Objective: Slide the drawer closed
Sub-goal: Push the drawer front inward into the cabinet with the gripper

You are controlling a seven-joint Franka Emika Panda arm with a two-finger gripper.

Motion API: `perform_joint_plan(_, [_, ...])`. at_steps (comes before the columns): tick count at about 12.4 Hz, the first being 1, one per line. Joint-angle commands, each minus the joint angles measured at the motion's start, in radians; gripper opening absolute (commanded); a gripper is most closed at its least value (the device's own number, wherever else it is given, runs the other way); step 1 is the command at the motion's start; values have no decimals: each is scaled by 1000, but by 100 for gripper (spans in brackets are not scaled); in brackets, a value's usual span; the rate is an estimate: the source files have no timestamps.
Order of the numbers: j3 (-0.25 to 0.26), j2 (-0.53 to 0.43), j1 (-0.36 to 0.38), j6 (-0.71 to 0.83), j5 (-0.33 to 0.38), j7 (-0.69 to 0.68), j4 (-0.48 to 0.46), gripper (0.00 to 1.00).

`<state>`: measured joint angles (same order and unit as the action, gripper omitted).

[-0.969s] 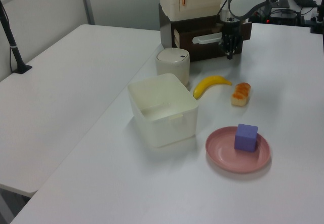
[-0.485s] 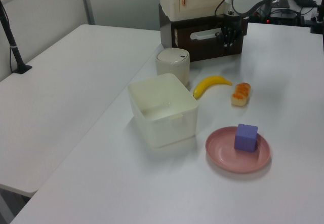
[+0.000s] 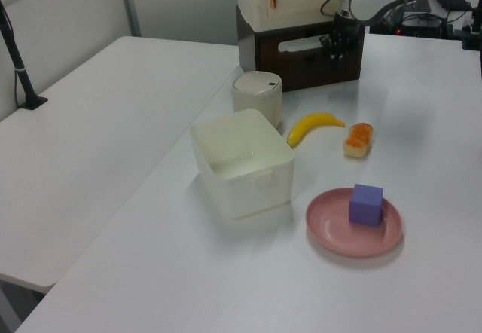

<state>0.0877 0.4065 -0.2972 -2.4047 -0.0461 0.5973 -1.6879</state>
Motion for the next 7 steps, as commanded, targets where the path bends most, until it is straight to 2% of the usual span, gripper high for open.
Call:
perform_joint_plan(1, [32, 20, 1, -100, -5, 42, 8, 0])
perform_joint_plan(5, [32, 9, 16, -88, -15, 44, 2, 0])
perform_joint_plan(7, [27, -27, 64, 17, -15, 26, 4, 0])
